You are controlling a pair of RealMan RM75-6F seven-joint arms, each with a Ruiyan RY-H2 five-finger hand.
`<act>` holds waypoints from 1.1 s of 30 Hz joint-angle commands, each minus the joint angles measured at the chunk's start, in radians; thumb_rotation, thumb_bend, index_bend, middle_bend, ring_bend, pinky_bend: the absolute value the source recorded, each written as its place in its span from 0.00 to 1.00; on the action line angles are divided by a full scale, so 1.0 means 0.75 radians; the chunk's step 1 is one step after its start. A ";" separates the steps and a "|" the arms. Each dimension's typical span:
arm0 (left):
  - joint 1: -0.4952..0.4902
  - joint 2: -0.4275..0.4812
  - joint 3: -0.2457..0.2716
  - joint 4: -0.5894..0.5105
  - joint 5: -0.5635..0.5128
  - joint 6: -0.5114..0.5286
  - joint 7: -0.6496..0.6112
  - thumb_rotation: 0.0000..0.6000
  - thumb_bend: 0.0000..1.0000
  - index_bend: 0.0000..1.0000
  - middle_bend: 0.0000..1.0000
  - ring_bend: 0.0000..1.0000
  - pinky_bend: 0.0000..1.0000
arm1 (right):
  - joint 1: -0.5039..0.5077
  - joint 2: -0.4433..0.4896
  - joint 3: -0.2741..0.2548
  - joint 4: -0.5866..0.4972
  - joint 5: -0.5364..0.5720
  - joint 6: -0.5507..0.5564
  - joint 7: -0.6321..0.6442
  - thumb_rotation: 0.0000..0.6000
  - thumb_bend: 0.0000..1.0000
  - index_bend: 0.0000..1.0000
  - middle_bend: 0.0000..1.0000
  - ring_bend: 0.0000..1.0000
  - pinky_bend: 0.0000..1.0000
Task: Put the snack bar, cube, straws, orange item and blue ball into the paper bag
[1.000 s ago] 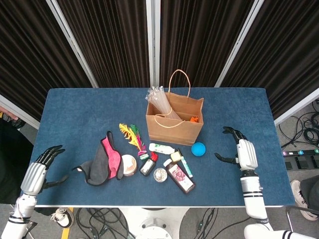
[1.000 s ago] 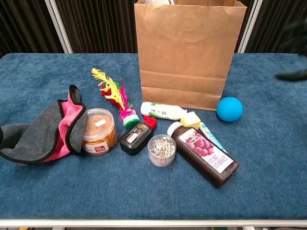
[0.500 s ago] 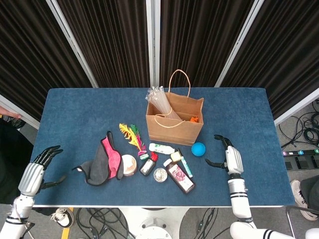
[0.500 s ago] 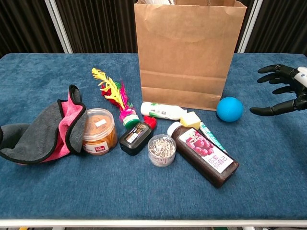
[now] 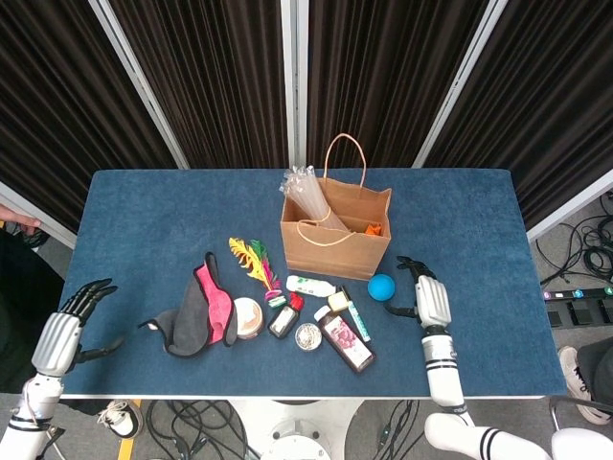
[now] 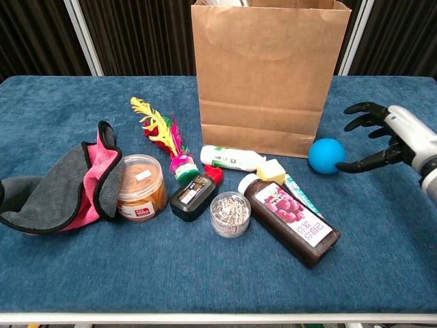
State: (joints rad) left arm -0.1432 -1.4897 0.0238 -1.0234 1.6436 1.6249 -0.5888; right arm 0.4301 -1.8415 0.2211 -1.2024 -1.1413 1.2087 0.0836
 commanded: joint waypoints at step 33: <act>0.015 -0.011 -0.007 0.037 -0.018 0.003 -0.043 1.00 0.24 0.24 0.23 0.15 0.24 | 0.010 -0.132 0.055 0.155 -0.008 -0.049 -0.086 1.00 0.13 0.35 0.40 0.29 0.35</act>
State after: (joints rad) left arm -0.1322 -1.4980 0.0184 -0.9955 1.6303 1.6270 -0.6210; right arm 0.4383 -1.9402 0.2618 -1.0869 -1.1469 1.1713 0.0189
